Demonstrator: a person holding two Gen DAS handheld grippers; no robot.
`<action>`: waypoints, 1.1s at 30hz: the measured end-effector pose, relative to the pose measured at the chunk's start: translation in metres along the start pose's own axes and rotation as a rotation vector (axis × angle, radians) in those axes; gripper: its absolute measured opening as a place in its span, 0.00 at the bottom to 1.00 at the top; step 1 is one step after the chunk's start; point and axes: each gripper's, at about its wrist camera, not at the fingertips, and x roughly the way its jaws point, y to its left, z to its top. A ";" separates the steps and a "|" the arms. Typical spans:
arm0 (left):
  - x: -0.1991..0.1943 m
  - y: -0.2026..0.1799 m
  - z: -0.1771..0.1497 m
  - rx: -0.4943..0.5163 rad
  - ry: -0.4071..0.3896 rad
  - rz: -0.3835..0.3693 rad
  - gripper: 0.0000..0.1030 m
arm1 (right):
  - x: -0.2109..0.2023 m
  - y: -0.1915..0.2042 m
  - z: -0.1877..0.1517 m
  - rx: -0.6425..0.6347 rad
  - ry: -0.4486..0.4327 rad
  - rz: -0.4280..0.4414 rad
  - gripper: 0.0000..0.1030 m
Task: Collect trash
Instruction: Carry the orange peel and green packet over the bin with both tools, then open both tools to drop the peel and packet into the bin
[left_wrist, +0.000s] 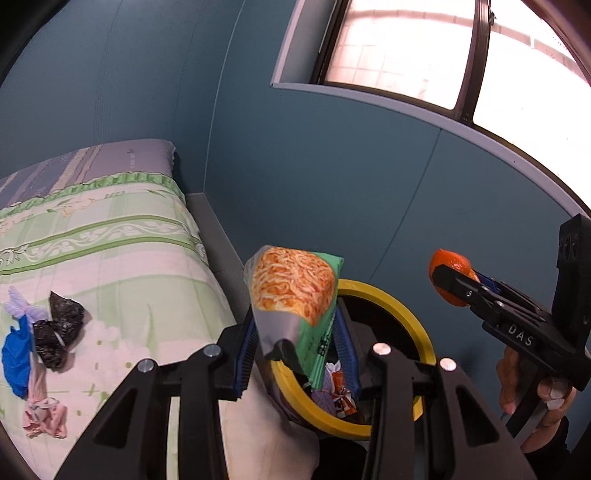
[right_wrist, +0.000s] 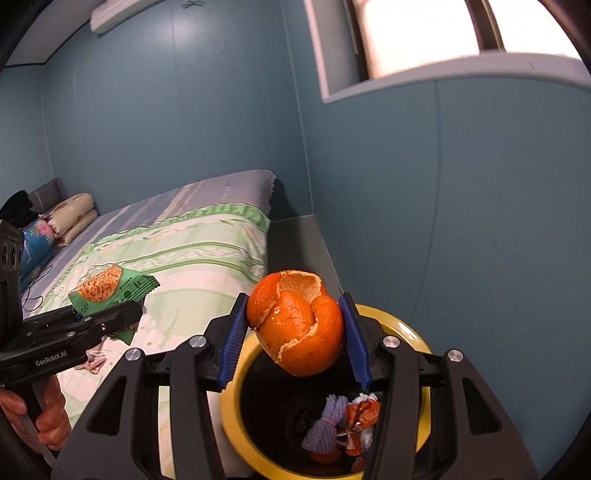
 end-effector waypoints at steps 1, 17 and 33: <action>0.006 -0.001 -0.001 0.001 0.009 -0.003 0.35 | 0.003 -0.004 -0.002 0.008 0.006 -0.005 0.45; 0.089 -0.021 -0.024 0.007 0.156 -0.039 0.35 | 0.050 -0.053 -0.033 0.132 0.118 -0.045 0.45; 0.117 -0.038 -0.041 -0.028 0.196 -0.084 0.55 | 0.068 -0.083 -0.043 0.212 0.150 -0.048 0.51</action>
